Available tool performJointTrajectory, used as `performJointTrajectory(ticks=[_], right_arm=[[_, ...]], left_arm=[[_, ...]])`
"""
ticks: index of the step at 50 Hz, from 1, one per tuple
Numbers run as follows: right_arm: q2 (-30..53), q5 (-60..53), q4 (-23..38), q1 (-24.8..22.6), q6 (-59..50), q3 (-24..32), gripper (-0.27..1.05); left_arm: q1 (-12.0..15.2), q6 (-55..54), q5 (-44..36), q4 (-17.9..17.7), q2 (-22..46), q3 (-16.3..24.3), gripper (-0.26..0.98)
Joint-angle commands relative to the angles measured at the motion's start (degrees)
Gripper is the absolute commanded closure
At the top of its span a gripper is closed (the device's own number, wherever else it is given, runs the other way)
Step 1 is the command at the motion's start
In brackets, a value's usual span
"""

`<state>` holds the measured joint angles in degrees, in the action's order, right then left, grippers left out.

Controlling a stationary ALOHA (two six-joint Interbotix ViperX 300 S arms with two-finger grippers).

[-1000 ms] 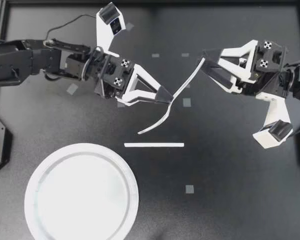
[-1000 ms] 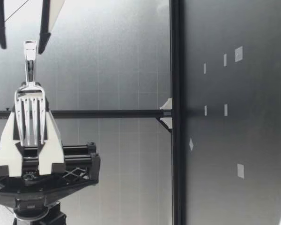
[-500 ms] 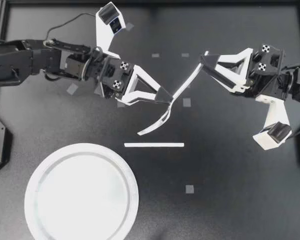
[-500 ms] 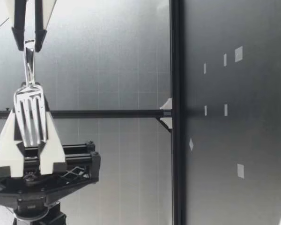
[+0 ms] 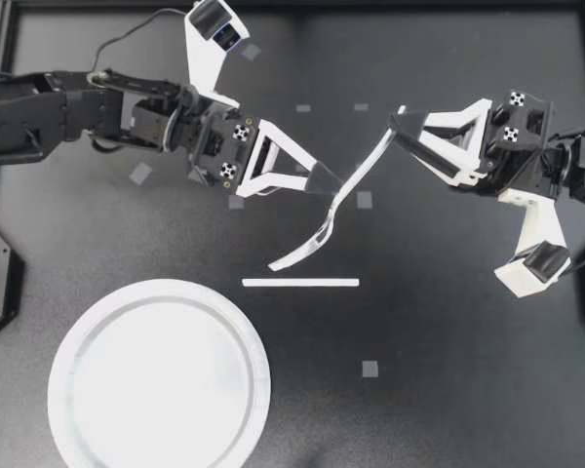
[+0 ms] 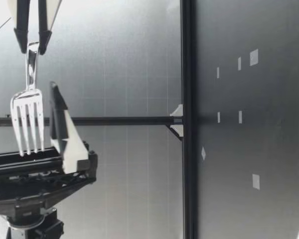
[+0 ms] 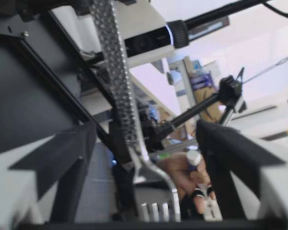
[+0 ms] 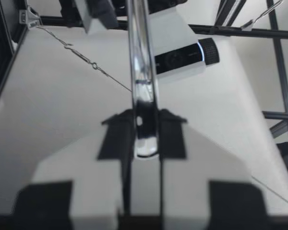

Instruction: Pick up the fork and place it on the plate.

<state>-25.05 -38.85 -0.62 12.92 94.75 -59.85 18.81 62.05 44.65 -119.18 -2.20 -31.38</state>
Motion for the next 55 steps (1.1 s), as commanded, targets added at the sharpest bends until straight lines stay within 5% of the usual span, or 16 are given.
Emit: performJointTrajectory(ticks=[1, 10, 16, 28, 40, 55], right_arm=[[-0.62, -0.26, -0.26, -1.32, -2.02, 0.62, 0.76], [-4.39, 3.69, -8.35, -8.53, -17.31, 1.23, 0.76], [-6.94, 14.85, -15.38, -12.48, -29.62, 0.70, 0.76], [-3.16, 40.34, -16.61, -13.10, -43.24, 0.26, 0.76], [5.80, 53.00, -16.44, -13.01, -53.09, 4.75, 0.76], [18.54, 52.38, -16.70, -13.10, -54.93, 12.74, 0.76]], left_arm=[[0.53, 1.49, 0.00, 0.53, -0.88, 1.05, -0.05], [5.01, 12.74, -0.44, 11.25, -4.48, -0.70, -0.03], [5.98, 20.04, -4.48, 14.85, -8.53, -2.72, -0.03], [5.98, 32.52, -17.40, 15.29, -15.38, -7.56, -0.03], [5.89, 29.97, -9.40, 14.77, -17.14, -9.67, -0.03], [1.49, 28.74, -6.15, 14.94, -11.07, -7.73, -0.03]])
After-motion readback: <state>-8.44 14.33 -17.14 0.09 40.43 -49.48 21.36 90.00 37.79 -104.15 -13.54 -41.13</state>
